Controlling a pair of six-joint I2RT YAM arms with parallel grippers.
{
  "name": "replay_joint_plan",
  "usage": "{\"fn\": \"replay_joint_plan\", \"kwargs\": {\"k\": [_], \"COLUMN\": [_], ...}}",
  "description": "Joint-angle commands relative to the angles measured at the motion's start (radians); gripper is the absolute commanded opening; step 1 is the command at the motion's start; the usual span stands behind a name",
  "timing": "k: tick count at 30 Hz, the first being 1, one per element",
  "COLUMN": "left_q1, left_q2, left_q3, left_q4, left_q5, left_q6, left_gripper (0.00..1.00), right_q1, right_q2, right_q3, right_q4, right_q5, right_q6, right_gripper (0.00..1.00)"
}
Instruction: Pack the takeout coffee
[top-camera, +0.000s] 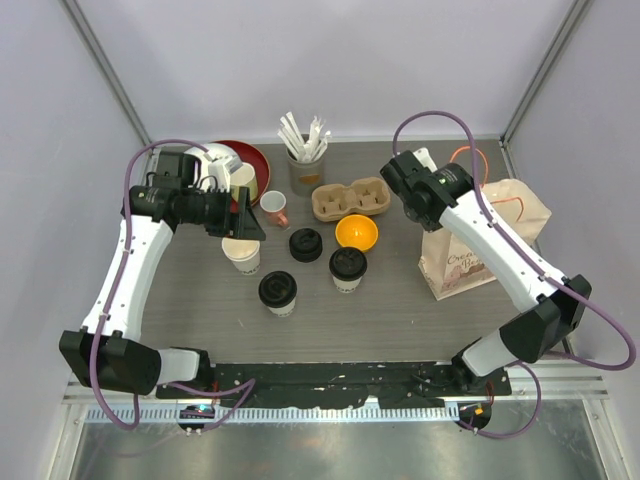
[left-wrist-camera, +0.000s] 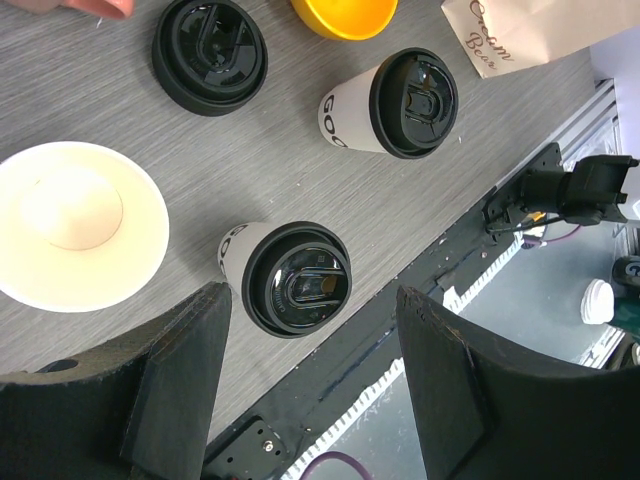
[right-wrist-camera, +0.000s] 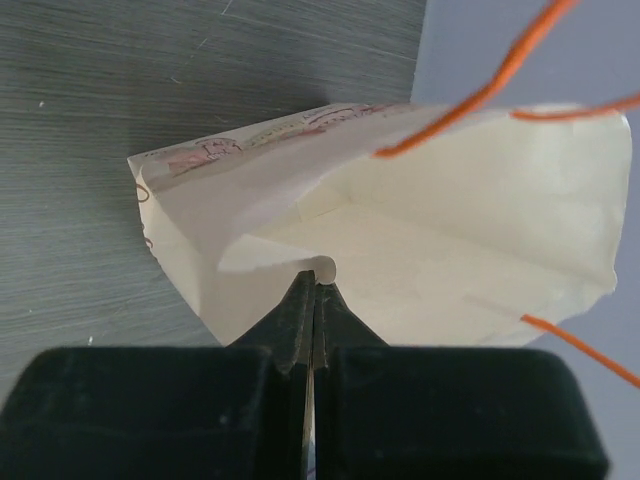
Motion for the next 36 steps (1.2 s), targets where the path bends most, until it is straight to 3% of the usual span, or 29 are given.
{"fn": "replay_joint_plan", "kwargs": {"k": [1,10,26,36], "left_q1": [0.004,0.004,0.004,0.005], "left_q2": [-0.022,-0.016,-0.014,-0.016], "left_q3": [0.004,0.007,0.012,0.013], "left_q4": [0.019,0.019,0.021,0.013], "left_q5": [-0.001,0.0,0.011,0.019], "left_q6": [0.022,0.022,0.025,0.026], "left_gripper": [0.71,0.71,0.71,0.71], "right_q1": [0.004,0.004,-0.004,-0.004], "right_q2": [0.008,-0.021,-0.095,-0.096], "right_q3": [-0.007,0.039,0.092,0.013], "right_q4": [0.049,0.171,0.188,0.159], "right_q5": [-0.062,-0.174,-0.046,-0.144], "right_q6": [0.072,0.099,0.169,0.194], "right_gripper": [0.01,0.01,0.01,0.01]}}
